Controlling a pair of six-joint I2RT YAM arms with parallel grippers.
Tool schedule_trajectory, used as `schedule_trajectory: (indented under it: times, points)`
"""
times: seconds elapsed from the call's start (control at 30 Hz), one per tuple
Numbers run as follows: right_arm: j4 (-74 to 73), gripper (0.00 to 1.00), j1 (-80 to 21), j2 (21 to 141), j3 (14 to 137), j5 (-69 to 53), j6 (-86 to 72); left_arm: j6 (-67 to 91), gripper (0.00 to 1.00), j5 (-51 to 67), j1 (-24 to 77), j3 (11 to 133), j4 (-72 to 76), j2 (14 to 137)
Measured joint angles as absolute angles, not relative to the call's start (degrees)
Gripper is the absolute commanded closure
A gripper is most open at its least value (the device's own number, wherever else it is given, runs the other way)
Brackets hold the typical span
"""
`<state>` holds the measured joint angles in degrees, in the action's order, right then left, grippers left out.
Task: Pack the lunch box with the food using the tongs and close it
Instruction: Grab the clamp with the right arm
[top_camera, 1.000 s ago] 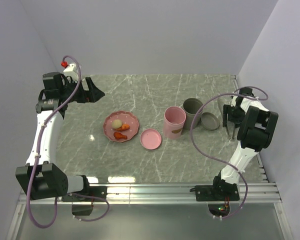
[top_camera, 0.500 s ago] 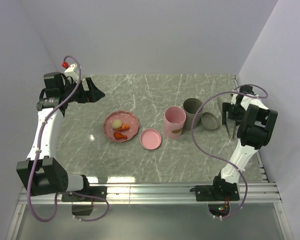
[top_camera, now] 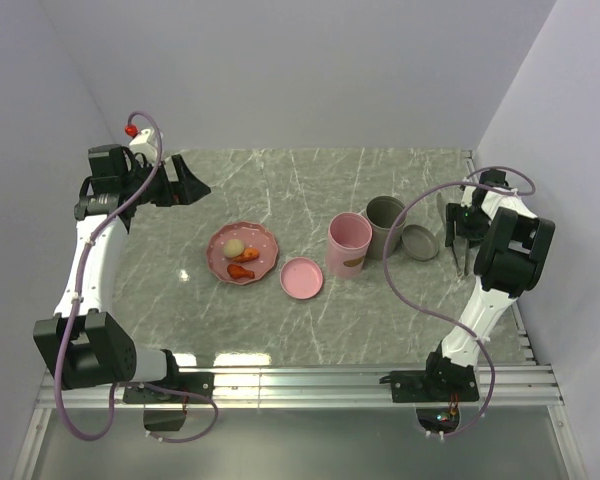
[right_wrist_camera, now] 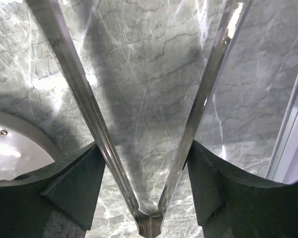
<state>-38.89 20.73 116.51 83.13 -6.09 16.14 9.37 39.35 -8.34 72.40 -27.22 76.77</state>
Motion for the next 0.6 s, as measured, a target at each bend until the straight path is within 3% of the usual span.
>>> schedule_trajectory:
  times: [0.6]
  points:
    - [-46.7,0.33,22.6,110.4,88.1,-13.3,16.2,10.3,0.01,43.0,-10.3,72.4,-27.3,78.1]
